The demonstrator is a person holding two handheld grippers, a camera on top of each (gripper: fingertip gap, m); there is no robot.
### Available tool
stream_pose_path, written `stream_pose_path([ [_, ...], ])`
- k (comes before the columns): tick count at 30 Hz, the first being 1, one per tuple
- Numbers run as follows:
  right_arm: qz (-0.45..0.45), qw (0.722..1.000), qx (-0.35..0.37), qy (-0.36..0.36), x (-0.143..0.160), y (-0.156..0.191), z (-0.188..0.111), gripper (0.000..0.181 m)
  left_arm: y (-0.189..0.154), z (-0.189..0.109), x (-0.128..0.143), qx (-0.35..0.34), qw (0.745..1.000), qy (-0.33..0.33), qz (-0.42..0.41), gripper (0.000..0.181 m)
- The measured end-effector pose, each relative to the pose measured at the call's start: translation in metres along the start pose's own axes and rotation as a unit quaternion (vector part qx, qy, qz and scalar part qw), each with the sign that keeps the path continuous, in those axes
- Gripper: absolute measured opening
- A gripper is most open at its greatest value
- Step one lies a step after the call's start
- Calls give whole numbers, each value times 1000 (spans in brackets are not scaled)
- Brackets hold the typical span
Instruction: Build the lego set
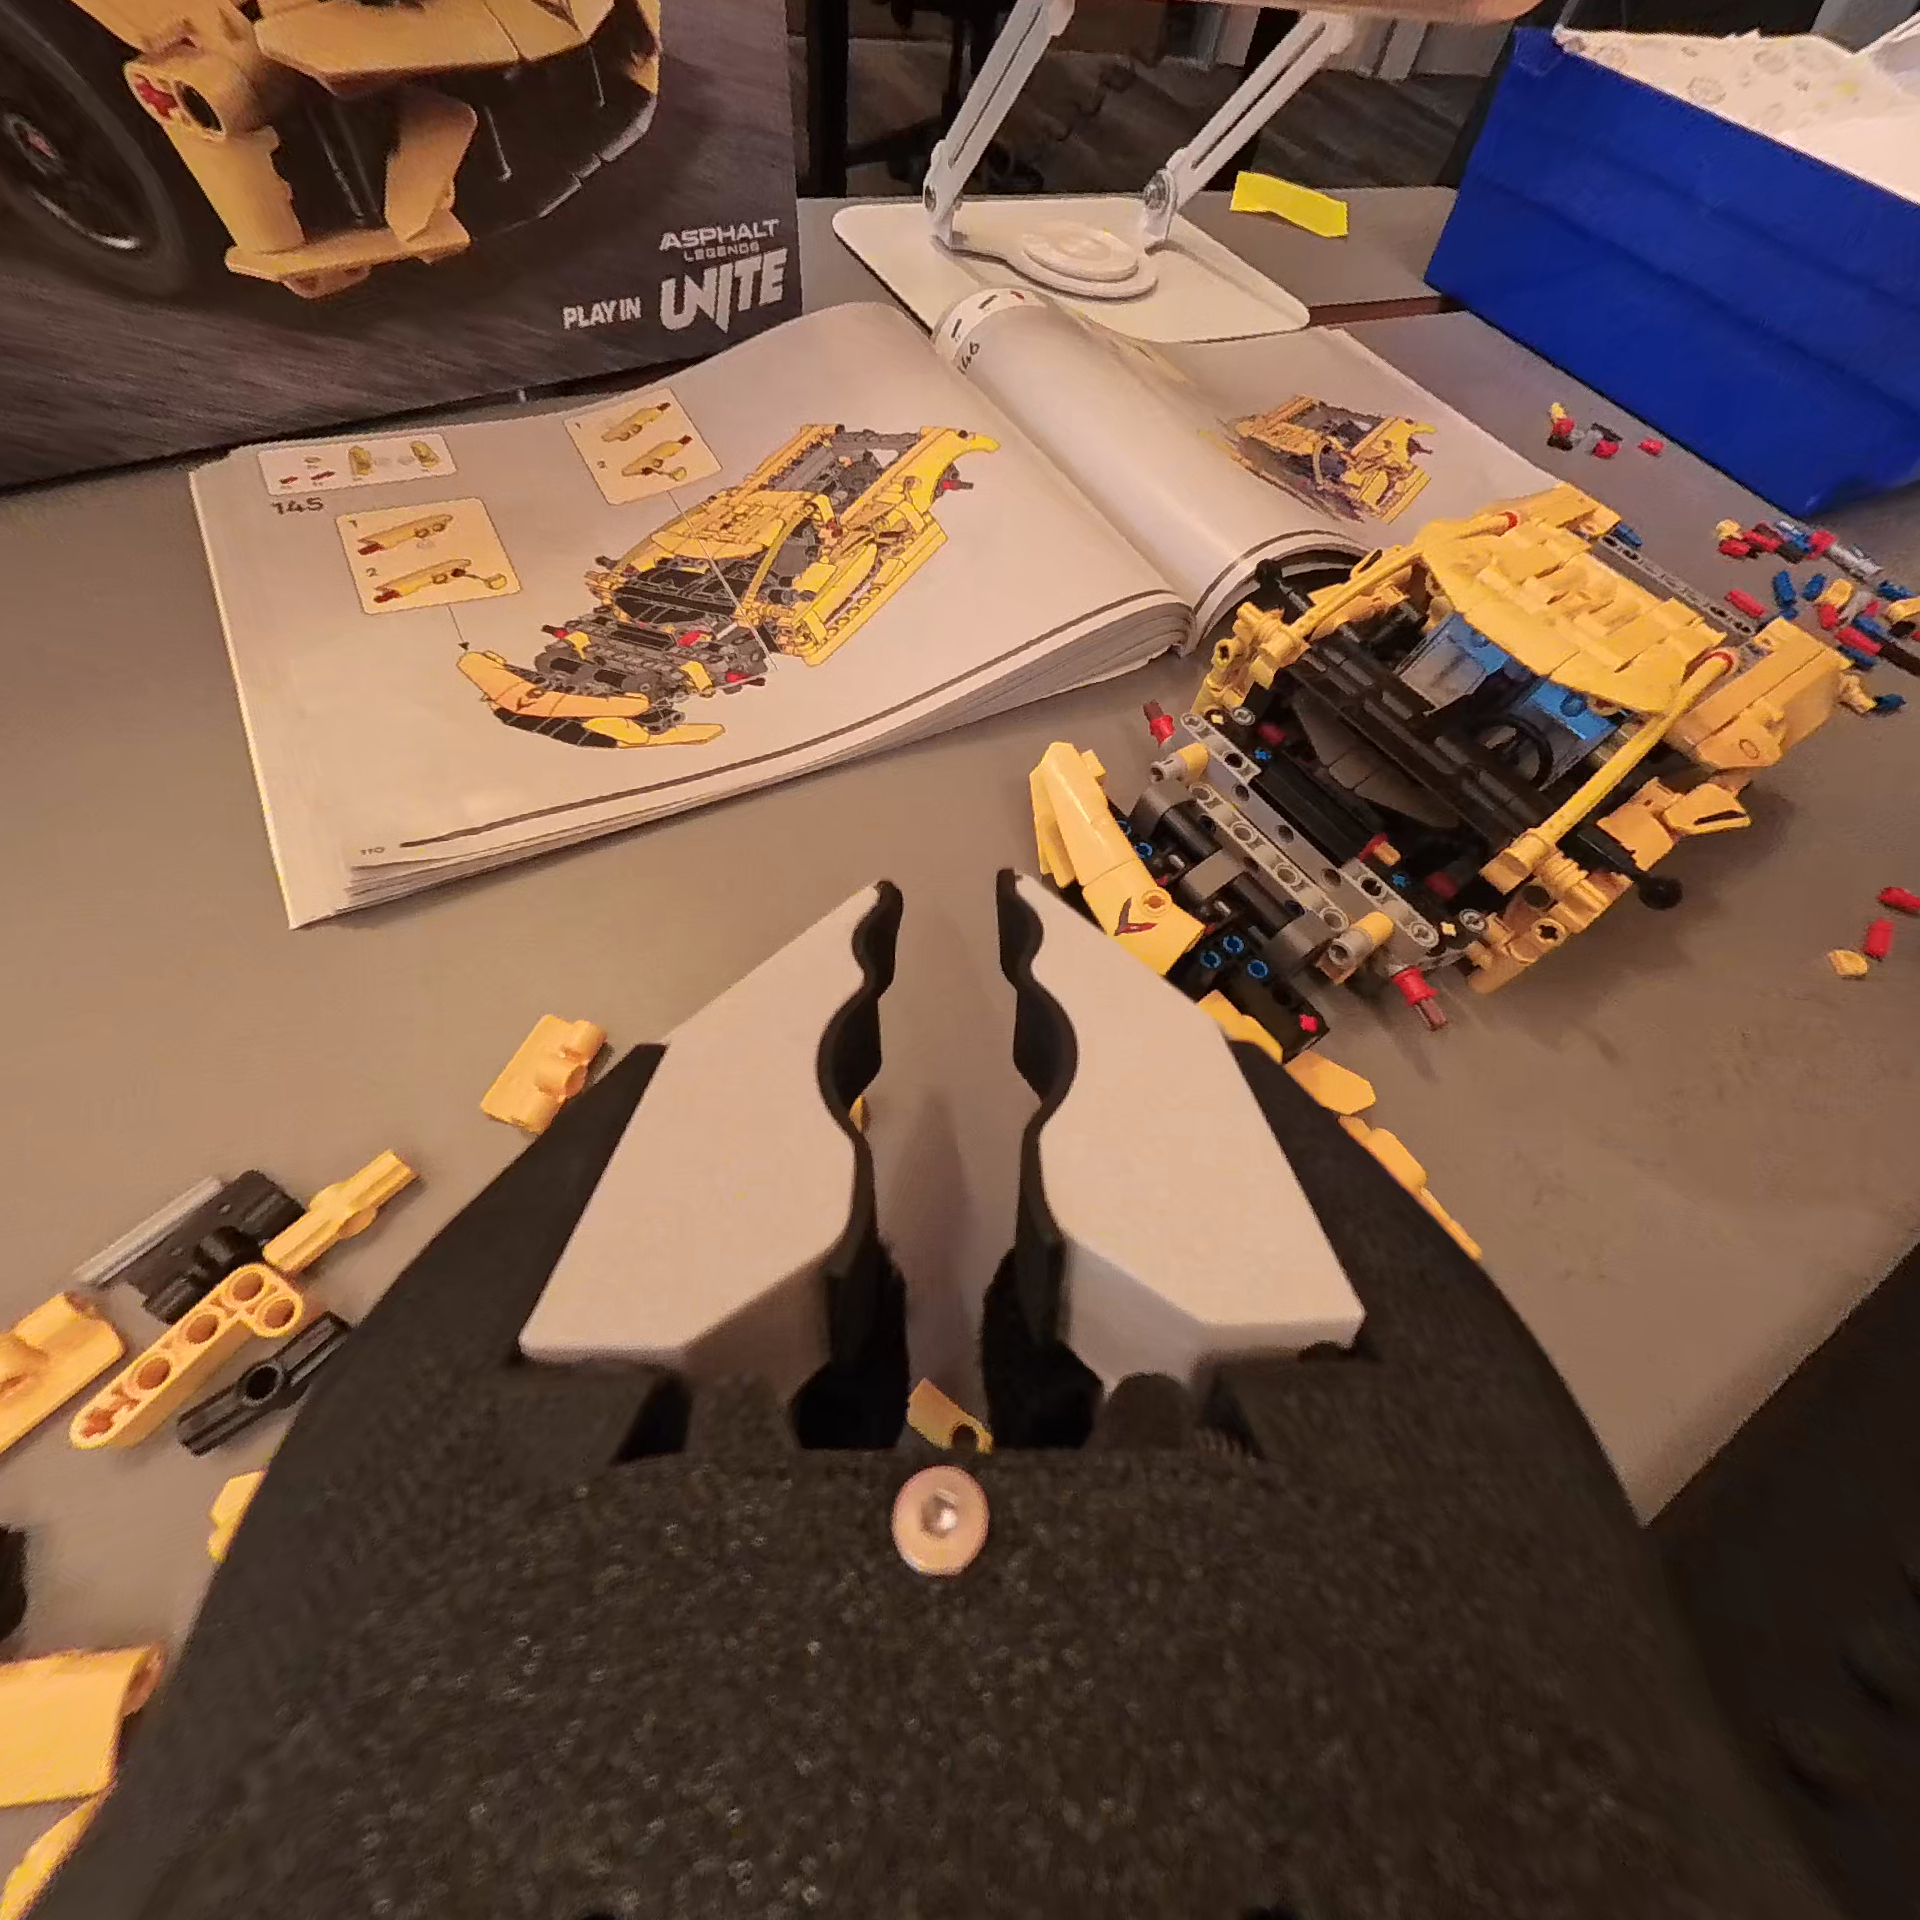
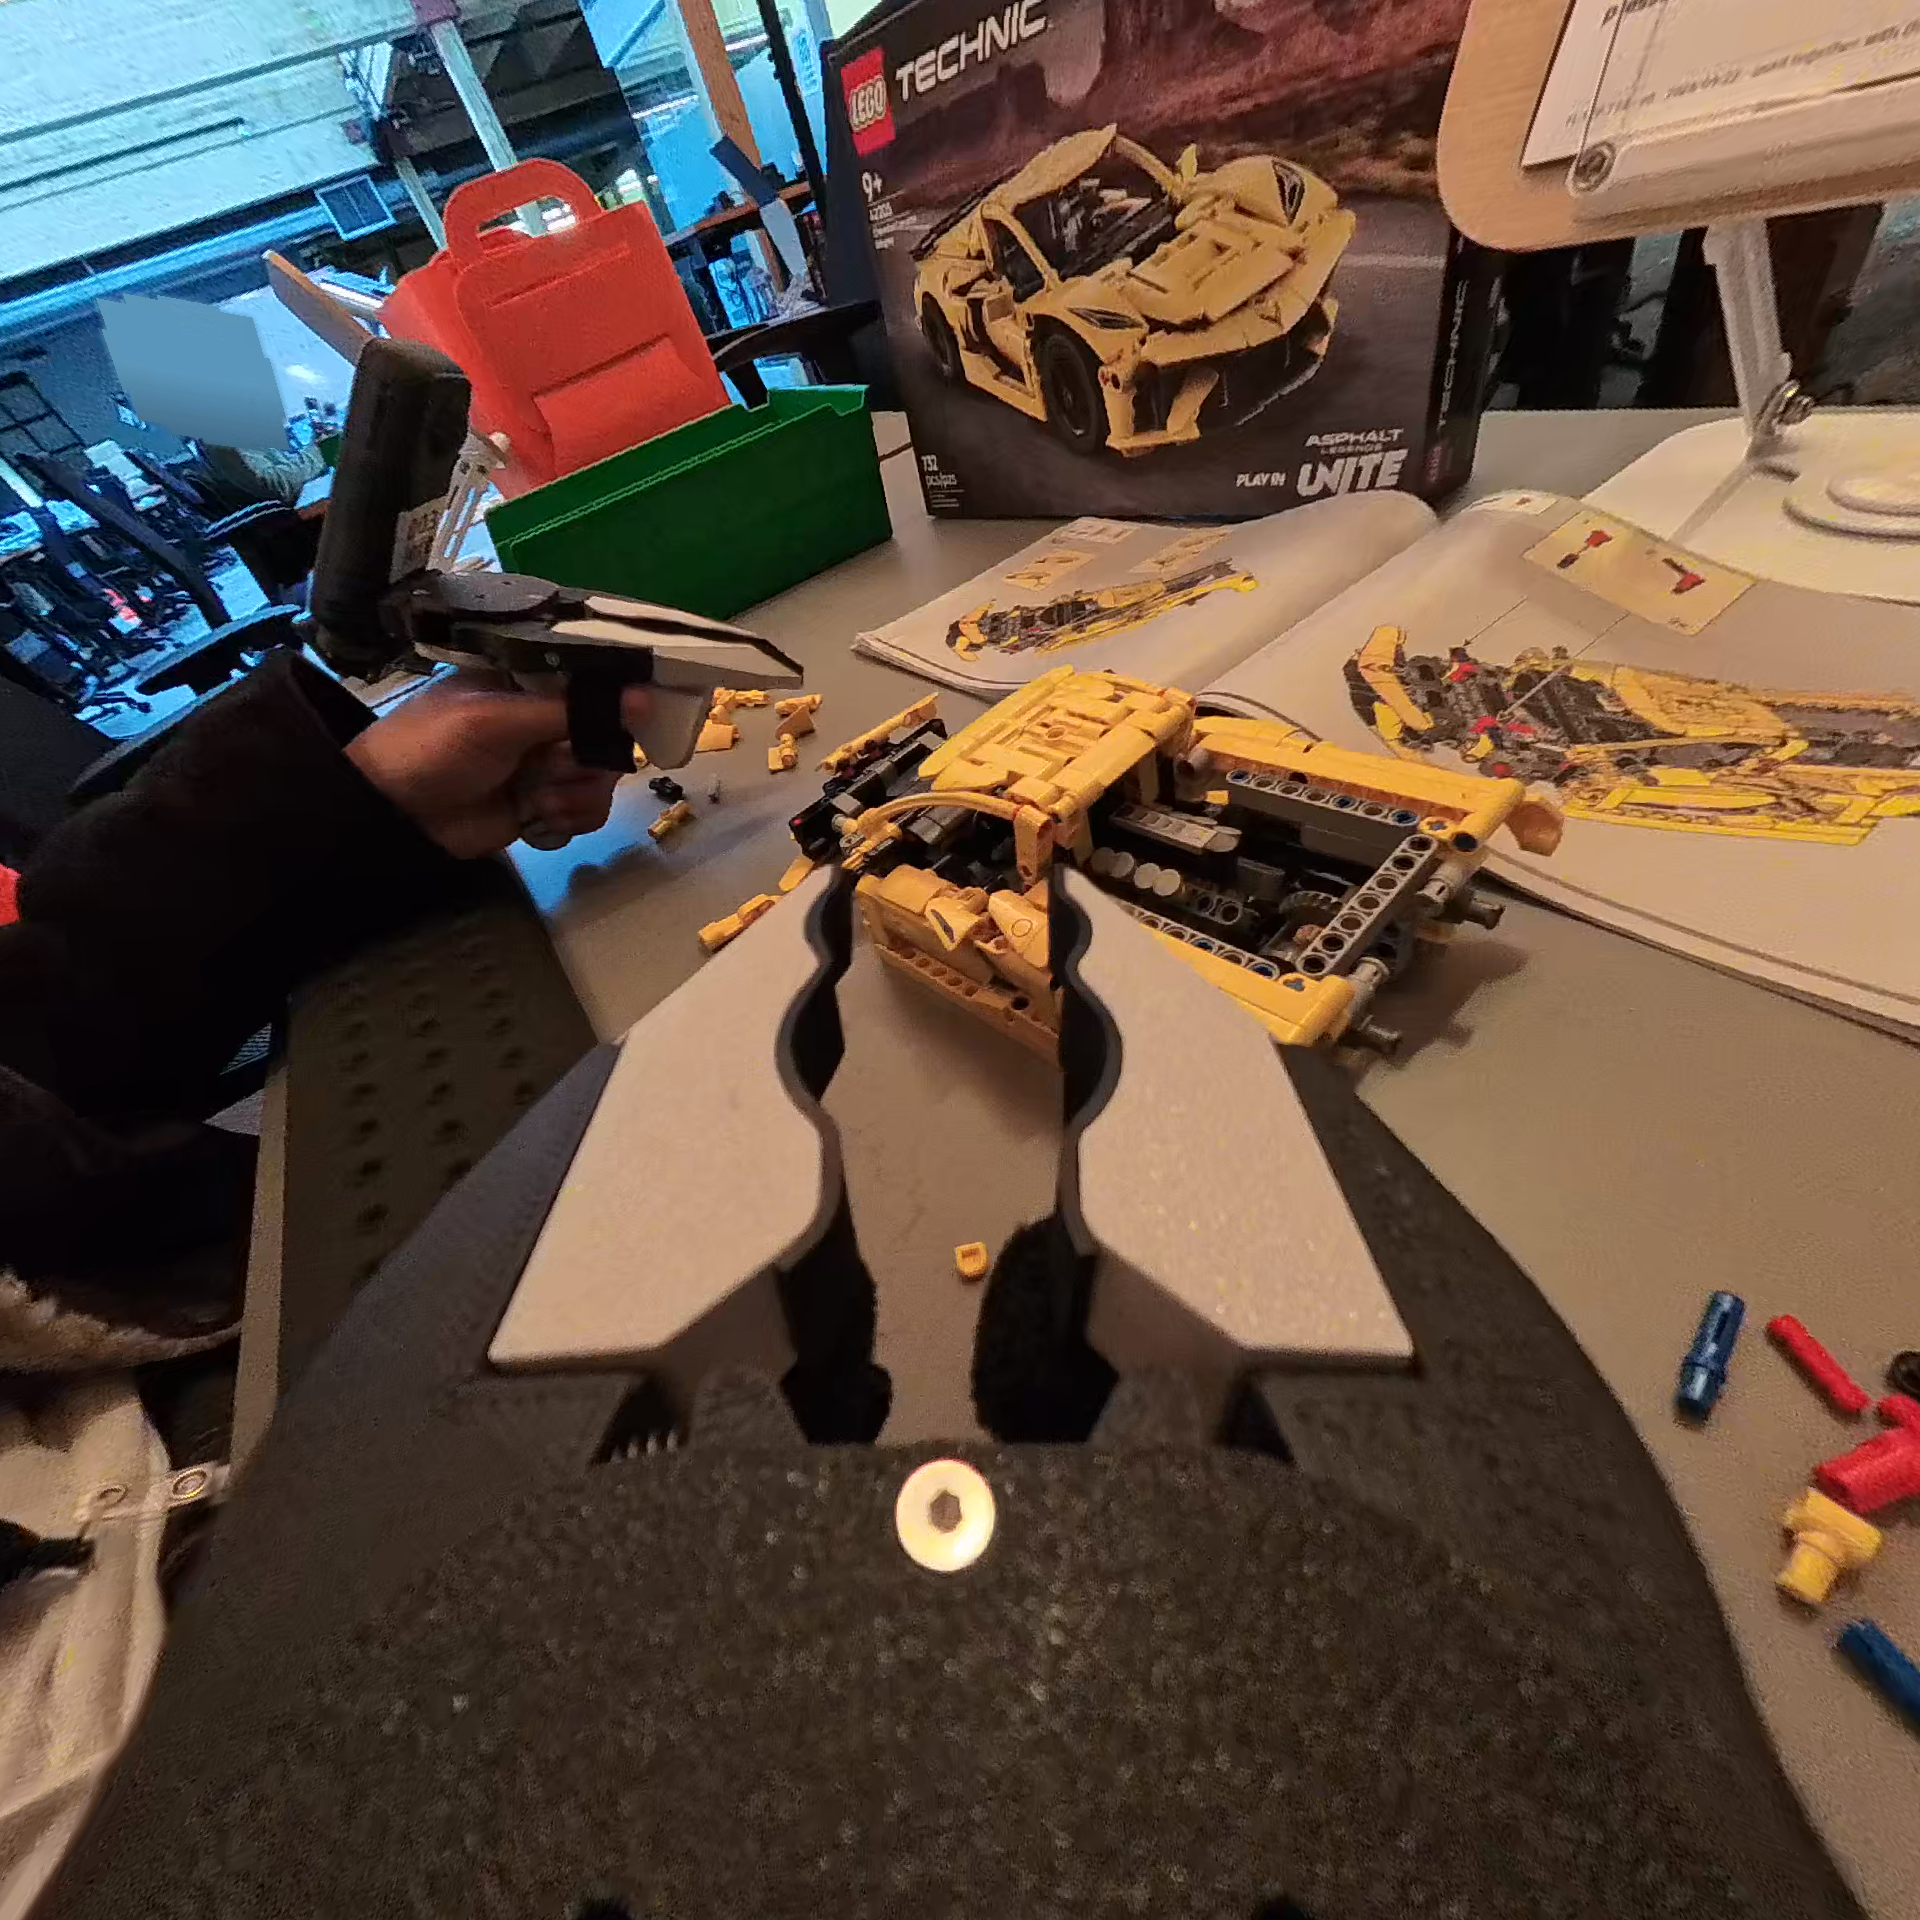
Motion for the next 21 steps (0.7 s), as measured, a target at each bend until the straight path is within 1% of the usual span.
stream_pose_path([
  [13, 26, 1000, -6, 9, 2, -4, 3, 36, 1, 2, 1, 16, 1000, 5, -18, 18],
  [16, 23, 1000, -4, 9, 2, -4, 3, 35, 0, 1, 1, 17, 1000, 4, -16, 18],
  [21, 16, 1000, 4, 8, 1, -4, 3, 35, -11, 1, 0, 42, 999, -1, 7, 19],
])
Point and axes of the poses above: each gripper's, where its closed fingertips meet, z out along the fingers, x out of its underside, y = z × x across the jaws, the point moved 5 cm from there along -z, back along the fingers, and after that the axes turned 9 degrees about -z, right-handed, at the moved point
